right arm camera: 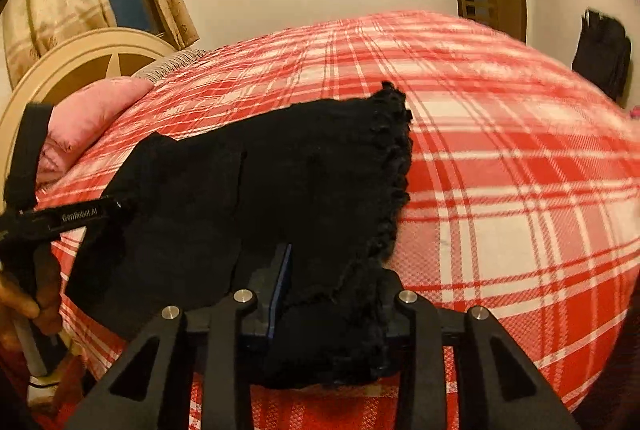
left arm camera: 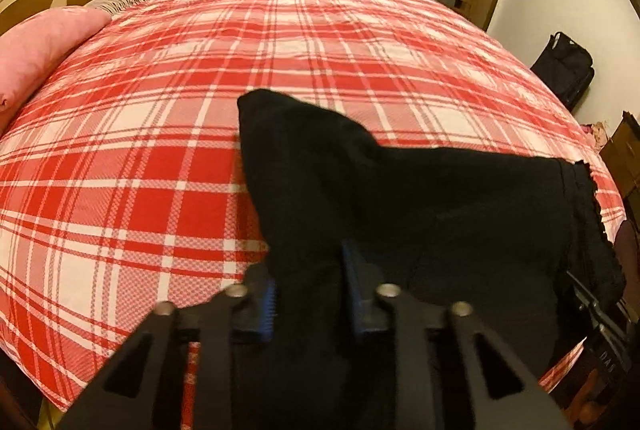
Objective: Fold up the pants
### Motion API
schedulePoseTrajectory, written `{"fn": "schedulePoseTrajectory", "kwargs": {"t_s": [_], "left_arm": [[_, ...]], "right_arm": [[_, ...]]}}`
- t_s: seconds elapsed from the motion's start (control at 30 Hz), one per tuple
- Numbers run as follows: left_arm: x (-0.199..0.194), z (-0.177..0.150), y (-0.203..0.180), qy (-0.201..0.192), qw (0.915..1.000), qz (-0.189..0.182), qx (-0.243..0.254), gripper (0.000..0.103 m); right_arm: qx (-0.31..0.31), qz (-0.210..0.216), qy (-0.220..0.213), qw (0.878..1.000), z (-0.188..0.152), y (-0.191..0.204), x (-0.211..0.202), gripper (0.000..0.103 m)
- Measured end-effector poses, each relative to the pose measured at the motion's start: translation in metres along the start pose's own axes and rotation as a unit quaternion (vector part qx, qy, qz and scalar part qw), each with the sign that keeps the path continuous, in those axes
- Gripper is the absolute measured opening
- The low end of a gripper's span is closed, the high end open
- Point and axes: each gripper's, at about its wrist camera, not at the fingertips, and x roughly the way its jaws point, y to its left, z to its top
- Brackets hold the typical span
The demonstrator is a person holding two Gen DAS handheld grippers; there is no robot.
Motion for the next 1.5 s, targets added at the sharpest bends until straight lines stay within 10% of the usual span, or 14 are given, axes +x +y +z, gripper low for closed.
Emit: {"fn": "schedulePoseTrajectory", "kwargs": {"t_s": [0.57,0.87,1.2,1.43,1.5], "left_arm": [[-0.034,0.03,0.032,-0.046,0.9972,-0.03,-0.05,0.008],[-0.056,0.063,0.118,-0.098,0.9878,0.038,-0.114,0.008],[-0.074,0.102,0.233,-0.165,0.9575,0.162,-0.173,0.008],[0.003,0.084,0.296,-0.069,0.9549,0.189,-0.218,0.017],[0.018,0.073,0.306,-0.056,0.9513,0.2,-0.228,0.039]], "right_arm": [[-0.048,0.048,-0.063,0.996,0.061,0.051,-0.031,0.029],[-0.133,0.141,-0.087,0.977,0.117,0.152,0.003,0.028],[-0.183,0.238,-0.088,0.95,0.184,0.267,0.117,0.028],[-0.22,0.18,0.025,0.958,0.162,0.277,0.228,0.034],[-0.207,0.184,0.044,0.96,0.157,0.265,0.241,0.042]]}}
